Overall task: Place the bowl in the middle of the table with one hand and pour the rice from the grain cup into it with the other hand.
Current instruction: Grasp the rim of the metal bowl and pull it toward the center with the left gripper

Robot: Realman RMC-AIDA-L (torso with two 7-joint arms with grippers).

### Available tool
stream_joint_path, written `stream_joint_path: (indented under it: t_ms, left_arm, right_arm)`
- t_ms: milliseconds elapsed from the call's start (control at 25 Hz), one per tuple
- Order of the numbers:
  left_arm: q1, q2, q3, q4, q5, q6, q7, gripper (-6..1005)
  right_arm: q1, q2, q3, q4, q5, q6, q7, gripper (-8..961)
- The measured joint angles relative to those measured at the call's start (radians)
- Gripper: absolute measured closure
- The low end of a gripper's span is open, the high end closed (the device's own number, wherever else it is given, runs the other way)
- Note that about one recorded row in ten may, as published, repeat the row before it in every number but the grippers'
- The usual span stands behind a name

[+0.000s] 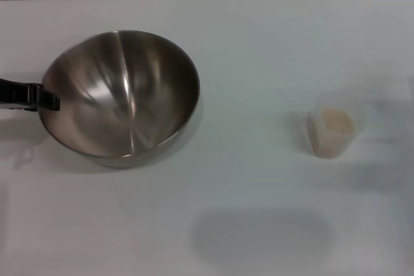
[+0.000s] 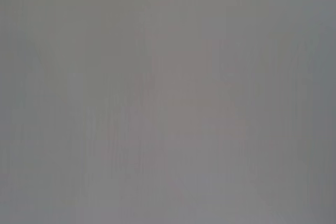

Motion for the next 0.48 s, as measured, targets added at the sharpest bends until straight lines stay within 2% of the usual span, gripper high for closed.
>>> stream_joint_path:
  t_ms: [240,320,480]
  left_arm:
    - [-0.009,0.001,0.001,0.016,0.005,-0.002,0.006,641]
    - [-0.009,0.001,0.001,0.016,0.005,-0.002,0.006,833]
    - [-0.009,0.001,0.001,0.016,0.006,-0.001,0.007,866]
  right_arm:
    - [0.001,0.0,0.0,0.0,0.001,-0.001,0.0,281]
    - [0.001,0.0,0.0,0.0,0.001,-0.001,0.0,281]
    - [0.001,0.0,0.0,0.002,0.0,-0.001,0.0,280]
